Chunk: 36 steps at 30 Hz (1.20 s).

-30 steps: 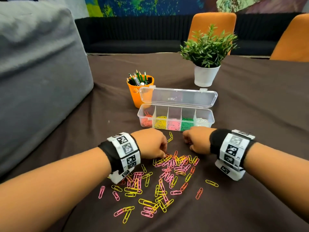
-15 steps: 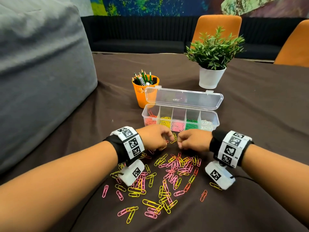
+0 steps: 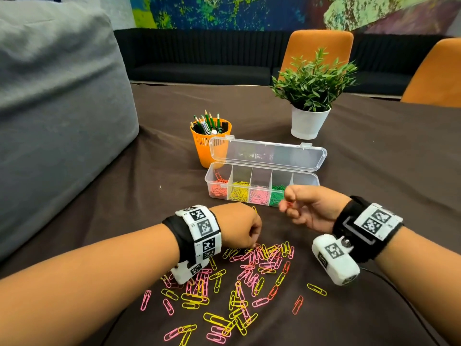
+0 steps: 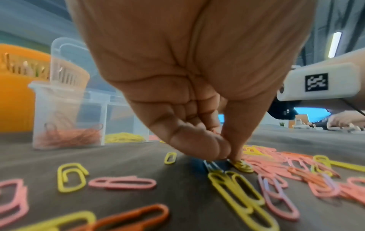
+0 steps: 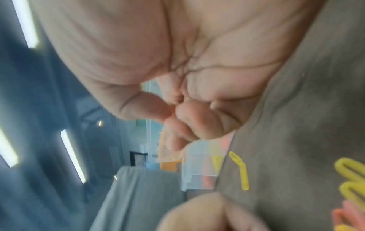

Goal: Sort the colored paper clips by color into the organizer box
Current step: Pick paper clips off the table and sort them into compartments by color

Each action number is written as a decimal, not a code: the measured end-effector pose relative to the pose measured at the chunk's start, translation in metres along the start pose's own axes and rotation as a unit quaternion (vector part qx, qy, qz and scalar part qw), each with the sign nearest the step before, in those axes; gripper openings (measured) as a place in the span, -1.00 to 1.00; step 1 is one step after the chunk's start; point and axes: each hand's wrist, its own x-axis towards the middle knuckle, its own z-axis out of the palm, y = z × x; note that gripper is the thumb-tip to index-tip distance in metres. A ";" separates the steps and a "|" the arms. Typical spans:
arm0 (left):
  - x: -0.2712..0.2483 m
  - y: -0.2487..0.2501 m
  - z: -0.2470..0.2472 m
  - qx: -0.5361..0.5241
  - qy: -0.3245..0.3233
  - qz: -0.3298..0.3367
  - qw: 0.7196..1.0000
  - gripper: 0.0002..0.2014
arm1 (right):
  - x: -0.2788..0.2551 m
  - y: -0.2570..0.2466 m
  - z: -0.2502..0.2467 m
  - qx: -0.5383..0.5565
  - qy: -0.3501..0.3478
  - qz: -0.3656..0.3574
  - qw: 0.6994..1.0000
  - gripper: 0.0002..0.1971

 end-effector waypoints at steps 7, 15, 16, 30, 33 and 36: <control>-0.002 -0.028 -0.013 -0.428 -0.018 -0.094 0.898 -0.92 | 0.003 -0.025 0.001 0.205 0.025 0.002 0.979 -0.73; -0.004 -0.071 -0.065 -0.475 0.209 -0.168 0.838 -0.83 | 0.055 -0.050 0.064 -0.061 0.124 -0.078 0.987 -0.64; 0.001 -0.076 -0.070 -0.413 0.226 -0.174 0.865 -0.82 | 0.064 -0.056 0.078 -0.110 0.127 -0.110 0.980 -0.63; -0.045 -0.091 -0.049 -0.060 0.219 -0.139 0.964 -0.90 | 0.047 -0.036 0.056 -0.521 0.019 -0.152 0.840 -0.90; -0.067 -0.079 -0.031 -0.028 0.071 -0.128 0.989 -0.92 | 0.028 -0.019 0.056 -0.659 -0.046 -0.091 0.745 -0.88; -0.076 -0.073 -0.017 -0.005 0.020 -0.133 0.991 -0.91 | 0.028 -0.007 0.084 -0.691 -0.075 -0.080 0.715 -0.89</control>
